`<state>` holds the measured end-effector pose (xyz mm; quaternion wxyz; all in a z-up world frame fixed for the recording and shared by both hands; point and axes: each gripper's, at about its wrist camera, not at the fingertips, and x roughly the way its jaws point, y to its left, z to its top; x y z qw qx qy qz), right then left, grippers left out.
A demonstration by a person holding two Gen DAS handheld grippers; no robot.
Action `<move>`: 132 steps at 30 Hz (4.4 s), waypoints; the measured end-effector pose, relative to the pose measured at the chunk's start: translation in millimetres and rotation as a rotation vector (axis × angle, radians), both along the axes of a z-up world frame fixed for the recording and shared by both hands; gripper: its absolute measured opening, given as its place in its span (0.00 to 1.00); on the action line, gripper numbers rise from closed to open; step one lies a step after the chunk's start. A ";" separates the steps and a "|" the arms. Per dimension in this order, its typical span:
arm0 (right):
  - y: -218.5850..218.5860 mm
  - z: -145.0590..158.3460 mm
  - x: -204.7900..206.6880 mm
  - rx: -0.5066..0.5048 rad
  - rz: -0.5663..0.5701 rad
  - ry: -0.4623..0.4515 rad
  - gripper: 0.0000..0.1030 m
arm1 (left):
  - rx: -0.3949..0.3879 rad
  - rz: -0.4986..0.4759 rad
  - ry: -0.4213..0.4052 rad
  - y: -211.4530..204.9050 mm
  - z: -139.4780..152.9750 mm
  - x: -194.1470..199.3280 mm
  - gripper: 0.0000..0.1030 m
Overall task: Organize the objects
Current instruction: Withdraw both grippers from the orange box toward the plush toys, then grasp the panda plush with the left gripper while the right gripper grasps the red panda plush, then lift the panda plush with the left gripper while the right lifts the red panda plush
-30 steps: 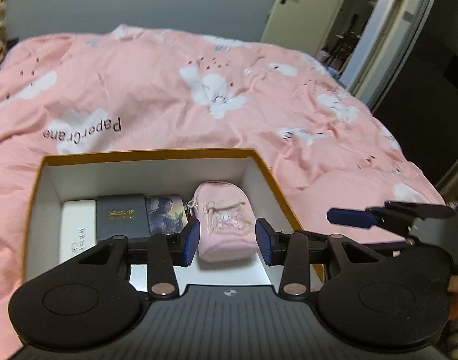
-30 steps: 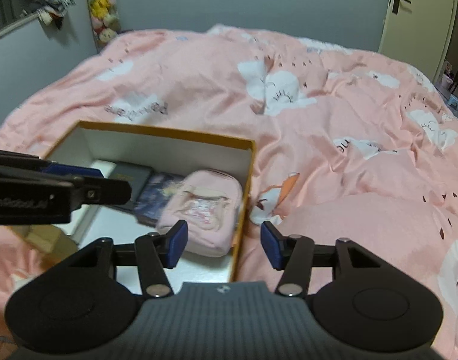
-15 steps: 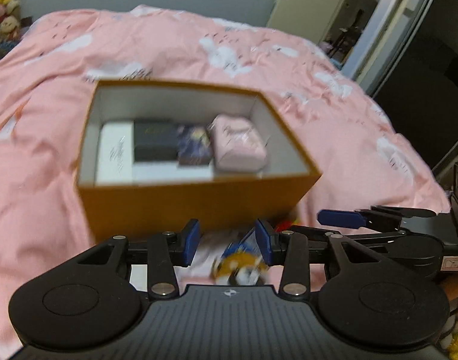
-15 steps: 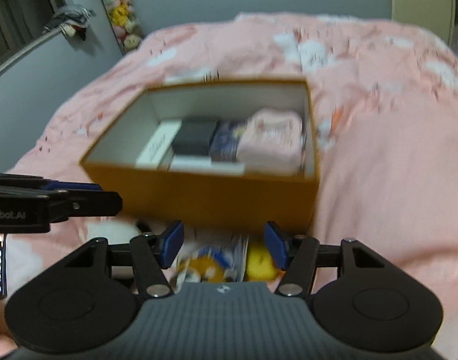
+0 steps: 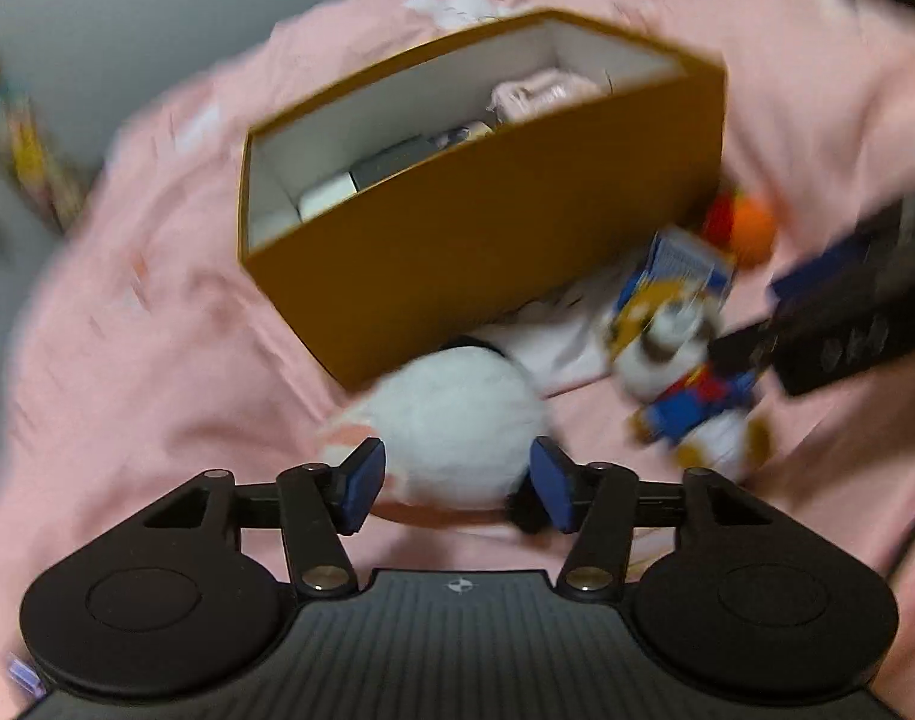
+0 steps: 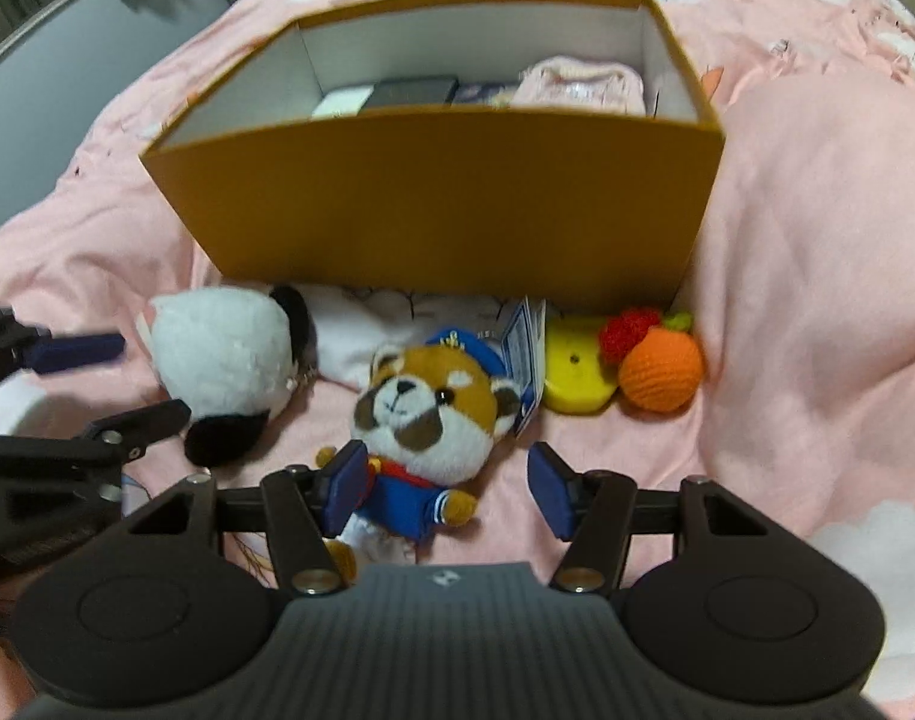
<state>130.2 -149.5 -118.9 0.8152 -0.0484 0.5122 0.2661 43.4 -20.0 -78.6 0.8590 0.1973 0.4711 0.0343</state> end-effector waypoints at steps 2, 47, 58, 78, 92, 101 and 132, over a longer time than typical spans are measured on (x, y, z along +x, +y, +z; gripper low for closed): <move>1.0 -4.8 1.7 -0.010 -0.002 0.016 0.59 | 0.109 -0.086 0.018 -15.2 -15.2 -3.7 0.70; 6.8 -12.8 6.9 0.101 0.036 0.050 0.29 | -0.160 -0.052 -0.153 18.7 38.8 -7.6 0.00; 9.0 -14.1 7.6 0.099 0.039 0.041 0.38 | 0.155 -0.299 -0.003 13.9 -0.6 -17.3 0.53; 9.3 -21.4 9.5 0.101 0.044 0.080 0.47 | 0.439 -0.486 0.014 -22.0 -74.7 0.0 0.68; 9.5 -21.0 10.5 0.155 0.048 0.109 0.31 | 0.000 -0.178 0.006 17.4 -14.4 4.8 0.56; -0.6 -5.6 11.8 0.153 0.017 0.057 0.30 | -0.499 0.003 0.025 49.5 23.3 10.7 0.53; 11.9 -7.2 3.4 0.050 0.077 -0.017 0.43 | -0.515 0.143 0.076 57.9 -17.5 33.9 0.66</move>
